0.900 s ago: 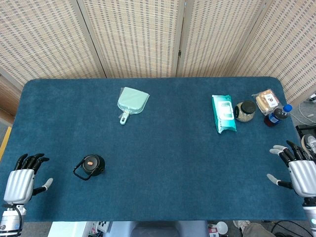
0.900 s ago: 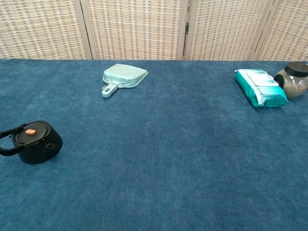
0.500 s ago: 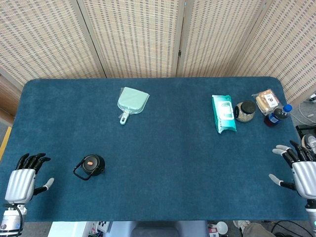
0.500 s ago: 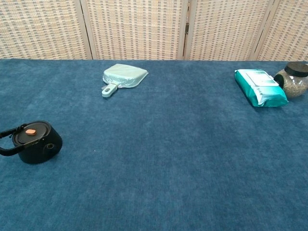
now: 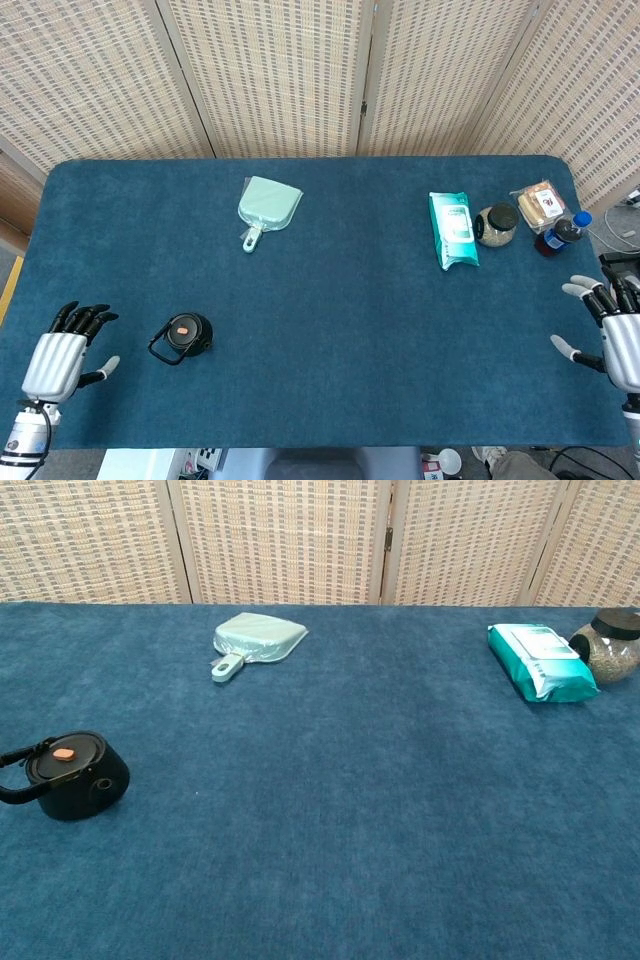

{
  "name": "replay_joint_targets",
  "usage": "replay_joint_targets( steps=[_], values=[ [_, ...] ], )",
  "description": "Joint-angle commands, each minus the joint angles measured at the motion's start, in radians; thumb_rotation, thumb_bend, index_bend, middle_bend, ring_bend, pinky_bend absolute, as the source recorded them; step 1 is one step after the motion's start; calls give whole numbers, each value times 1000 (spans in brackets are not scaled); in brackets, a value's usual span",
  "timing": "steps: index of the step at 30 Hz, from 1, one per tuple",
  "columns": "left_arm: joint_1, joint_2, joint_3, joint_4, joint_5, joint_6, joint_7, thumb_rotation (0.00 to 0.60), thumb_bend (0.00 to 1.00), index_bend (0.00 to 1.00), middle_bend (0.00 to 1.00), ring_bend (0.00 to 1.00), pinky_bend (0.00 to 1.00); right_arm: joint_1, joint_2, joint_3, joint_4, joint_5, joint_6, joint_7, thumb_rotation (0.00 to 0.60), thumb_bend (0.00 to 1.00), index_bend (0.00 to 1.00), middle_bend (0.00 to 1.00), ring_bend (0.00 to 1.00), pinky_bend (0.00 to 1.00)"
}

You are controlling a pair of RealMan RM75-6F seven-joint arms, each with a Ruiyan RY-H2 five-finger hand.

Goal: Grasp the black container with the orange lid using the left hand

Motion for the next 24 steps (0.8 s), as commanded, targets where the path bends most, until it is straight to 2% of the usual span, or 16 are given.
replay_joint_targets(
  steps=[1, 13, 24],
  values=[
    [-25, 11, 13, 3, 21, -32, 15, 600, 194, 228, 190, 178, 76, 1, 5, 8, -11, -1, 10, -11, 600, 100, 302, 262, 90, 147],
    [-95, 3, 39, -12, 50, -137, 73, 600, 193, 132, 133, 157, 75, -13, 13, 1, -22, -4, 25, -16, 600, 100, 303, 262, 90, 147],
    [-116, -27, 64, -12, 43, -181, 112, 600, 192, 76, 80, 116, 76, -25, 8, -6, -13, 1, 26, -5, 600, 100, 303, 262, 90, 147]
  ],
)
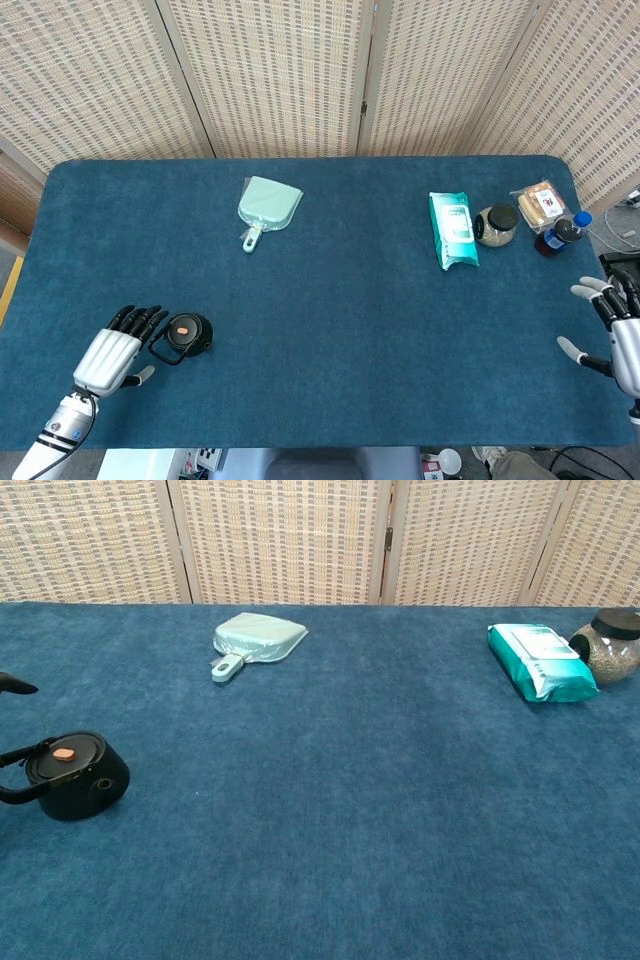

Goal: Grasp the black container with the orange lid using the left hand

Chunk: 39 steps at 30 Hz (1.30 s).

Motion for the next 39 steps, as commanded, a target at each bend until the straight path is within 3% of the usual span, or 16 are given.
replay_joint_targets(
  steps=[1, 13, 16, 26, 39],
  values=[
    [0, -12, 5, 4, -3, 0, 1, 600, 193, 75, 79, 116, 76, -1, -1, -2, 2, 1, -2, 1, 600, 100, 303, 262, 90, 147],
    [-21, -80, -1, 92, 2, 8, -46, 600, 192, 96, 81, 118, 76, -7, -1, -6, 8, 4, -8, 7, 600, 100, 303, 263, 90, 147],
    [-23, -87, 1, 109, 10, 18, -57, 600, 192, 163, 112, 134, 75, -8, -2, -6, 11, 4, -7, 9, 600, 99, 303, 262, 90, 147],
    [-20, -108, 8, 145, 38, 69, -87, 600, 192, 445, 377, 314, 76, -2, -7, -6, 19, 5, -23, 10, 600, 100, 303, 263, 90, 147],
    [-24, -112, 25, 134, 51, 71, -66, 600, 191, 463, 421, 347, 76, -9, -11, -10, 31, 17, -27, 18, 600, 100, 302, 262, 90, 148]
  ],
)
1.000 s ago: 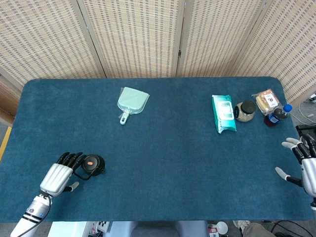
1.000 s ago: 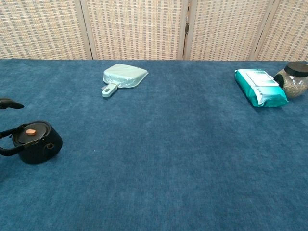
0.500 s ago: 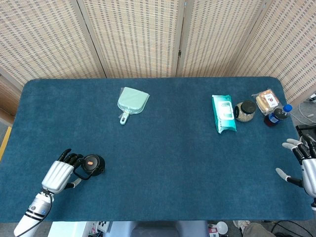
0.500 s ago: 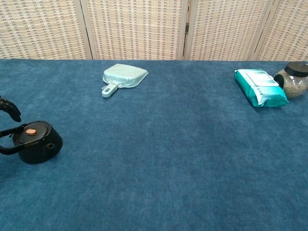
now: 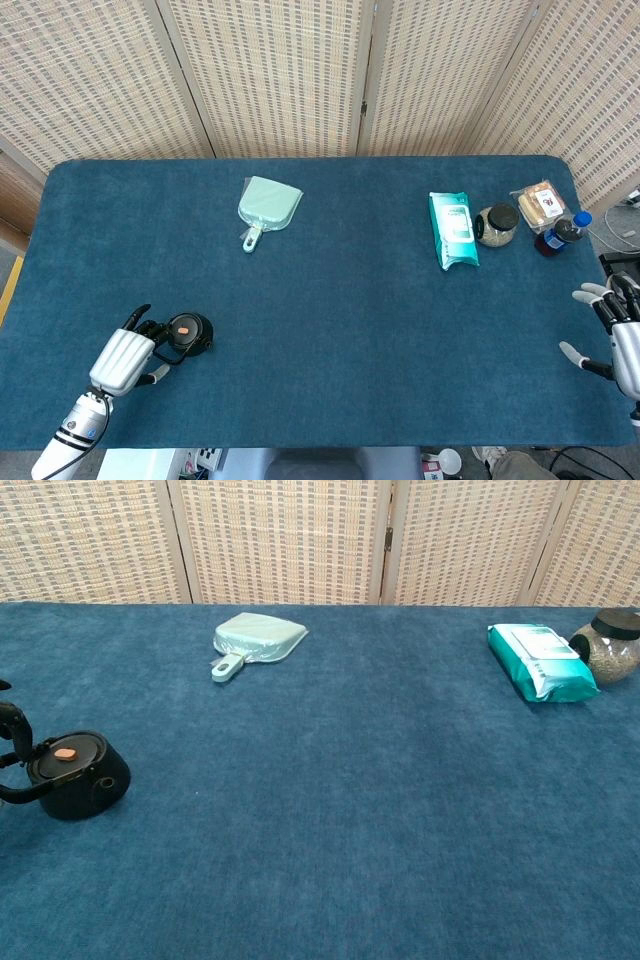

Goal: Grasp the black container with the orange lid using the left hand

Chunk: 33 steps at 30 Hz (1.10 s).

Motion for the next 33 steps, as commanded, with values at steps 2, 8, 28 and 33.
replay_joint_targets(
  steps=[2, 8, 28, 33],
  values=[
    [-1, -3, 4, -4, 0, -3, 10, 600, 191, 468, 427, 350, 76, -1, 0, 0, 3, 1, 0, 2, 600, 100, 302, 262, 90, 147],
    [5, -2, 11, -18, -9, -7, 28, 600, 191, 472, 434, 356, 76, -2, 0, 0, 3, 0, 1, 3, 600, 100, 302, 263, 90, 148],
    [9, -3, 26, -47, -20, -24, 67, 600, 191, 464, 434, 357, 76, -15, 0, -3, 4, 3, 9, 7, 600, 100, 303, 263, 90, 148],
    [13, 1, 31, -57, -16, -18, 73, 600, 190, 467, 434, 357, 76, -18, -1, -4, 6, 3, 10, 7, 600, 100, 303, 262, 90, 148]
  ],
)
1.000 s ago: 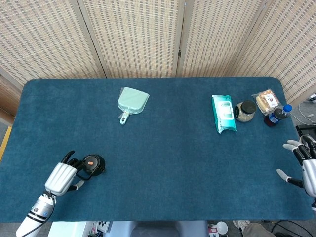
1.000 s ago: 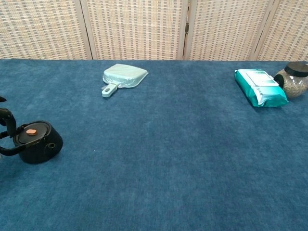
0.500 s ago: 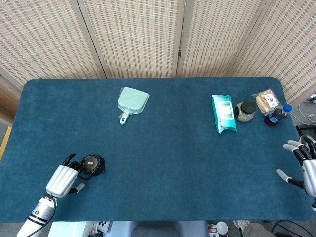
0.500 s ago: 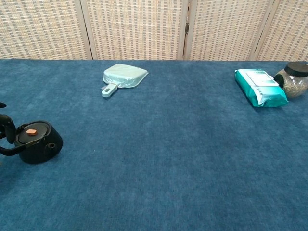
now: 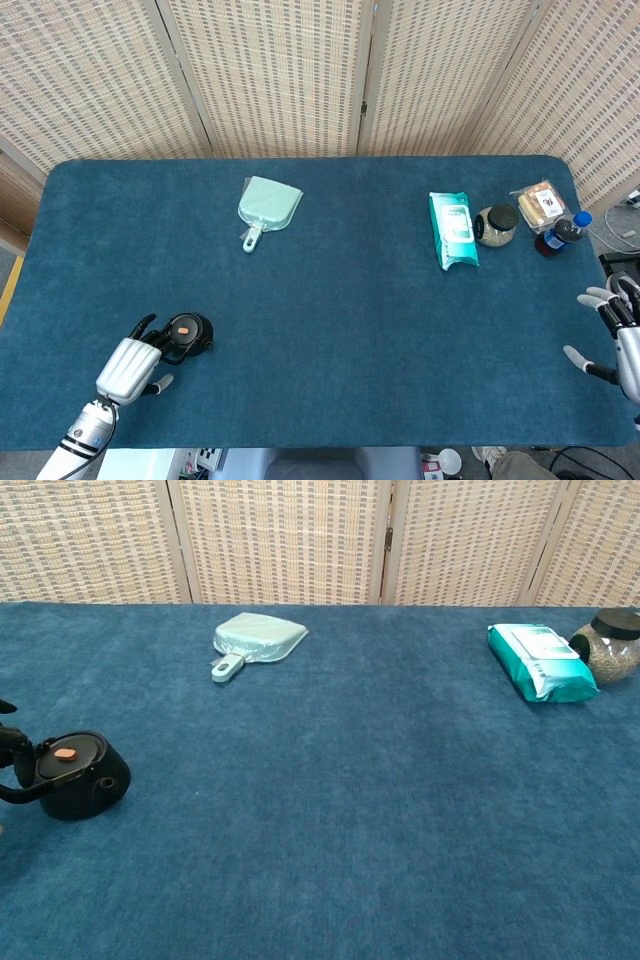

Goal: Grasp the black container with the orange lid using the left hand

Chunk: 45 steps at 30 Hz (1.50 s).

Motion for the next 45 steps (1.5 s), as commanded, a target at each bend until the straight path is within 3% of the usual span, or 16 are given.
replay_joint_targets(
  steps=[1, 15, 29, 45],
  values=[
    [1, 2, 2, -5, 2, 2, 0, 600, 190, 467, 434, 357, 76, -1, 0, 0, 0, 0, 1, 1, 600, 99, 303, 262, 90, 148],
    [-2, -3, 7, -2, -6, -17, -2, 600, 191, 481, 451, 364, 76, -9, 0, -1, 3, 0, 6, 7, 600, 100, 303, 262, 90, 147],
    [-5, -6, 12, -7, -13, -37, -7, 600, 189, 557, 539, 426, 75, -13, -2, -2, 10, 1, 5, 15, 600, 100, 302, 263, 90, 148],
    [2, -42, 20, 17, -19, -42, -12, 600, 189, 563, 545, 430, 76, -14, -8, -2, 22, 7, -2, 22, 600, 99, 302, 263, 90, 147]
  ],
)
